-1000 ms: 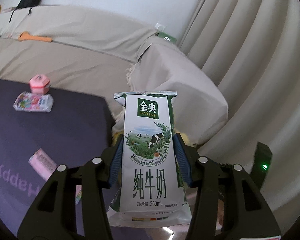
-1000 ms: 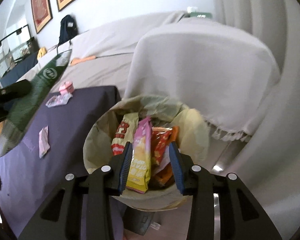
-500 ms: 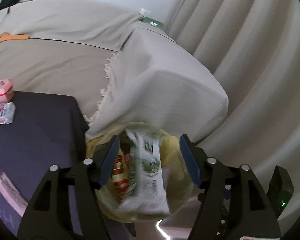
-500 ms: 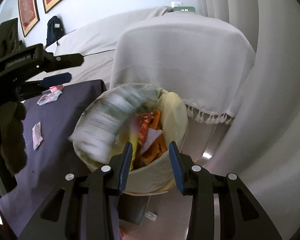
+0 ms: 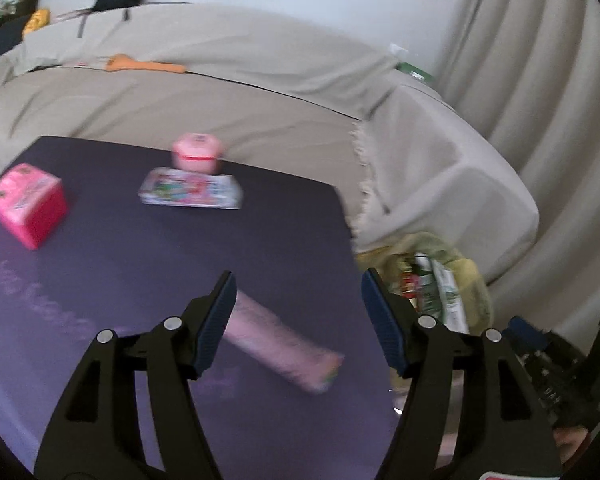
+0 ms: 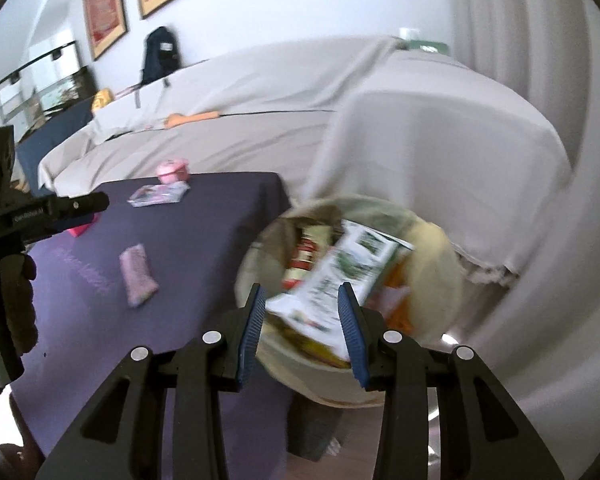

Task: Collect trash
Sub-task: 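Move the right tool to the pink snack strip and grasp it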

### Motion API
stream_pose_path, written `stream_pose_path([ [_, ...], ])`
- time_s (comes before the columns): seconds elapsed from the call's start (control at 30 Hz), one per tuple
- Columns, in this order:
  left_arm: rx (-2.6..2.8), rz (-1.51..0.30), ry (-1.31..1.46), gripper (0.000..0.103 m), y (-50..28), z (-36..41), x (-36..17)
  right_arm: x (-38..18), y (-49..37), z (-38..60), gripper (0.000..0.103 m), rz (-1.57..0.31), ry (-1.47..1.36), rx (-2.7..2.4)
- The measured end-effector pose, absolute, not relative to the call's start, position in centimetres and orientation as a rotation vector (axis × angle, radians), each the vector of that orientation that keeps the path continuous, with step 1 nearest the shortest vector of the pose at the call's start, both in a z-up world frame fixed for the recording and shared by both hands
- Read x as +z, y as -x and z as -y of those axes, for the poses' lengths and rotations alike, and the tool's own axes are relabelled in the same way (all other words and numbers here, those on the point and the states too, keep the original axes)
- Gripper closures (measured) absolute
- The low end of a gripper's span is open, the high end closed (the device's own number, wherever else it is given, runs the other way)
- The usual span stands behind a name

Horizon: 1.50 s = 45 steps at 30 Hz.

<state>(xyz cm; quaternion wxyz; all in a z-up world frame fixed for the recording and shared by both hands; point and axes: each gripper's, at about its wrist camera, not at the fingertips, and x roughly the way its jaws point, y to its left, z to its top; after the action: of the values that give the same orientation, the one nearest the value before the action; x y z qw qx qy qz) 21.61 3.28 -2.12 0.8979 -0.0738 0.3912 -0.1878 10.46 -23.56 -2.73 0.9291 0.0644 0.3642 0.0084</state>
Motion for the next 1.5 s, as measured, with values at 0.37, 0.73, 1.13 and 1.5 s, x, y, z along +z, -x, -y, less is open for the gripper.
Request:
stream_pose_path([
  [0.37,-0.323,-0.818,0.158,0.037,-19.8,-13.0,-3.1,-2.2,-12.4,13.4,0.067,-0.760,-0.019,0.116],
  [0.73,-0.339,-0.855,0.195,0.037,-19.5,-16.4,-6.0,-5.3,-16.3,7.5,0.067,-0.878,0.048,0.278],
  [1.13,-0.336,-0.888,0.148,0.037,-21.1,-16.1,-6.9,-8.8,-23.7,6.8,0.055,-1.005,0.023,0.429],
  [1.5,-0.343,-0.906,0.143,0.037,-22.4,-15.4,-7.0,-8.6,-24.9,6.2,0.079,-1.008,0.064,0.396],
])
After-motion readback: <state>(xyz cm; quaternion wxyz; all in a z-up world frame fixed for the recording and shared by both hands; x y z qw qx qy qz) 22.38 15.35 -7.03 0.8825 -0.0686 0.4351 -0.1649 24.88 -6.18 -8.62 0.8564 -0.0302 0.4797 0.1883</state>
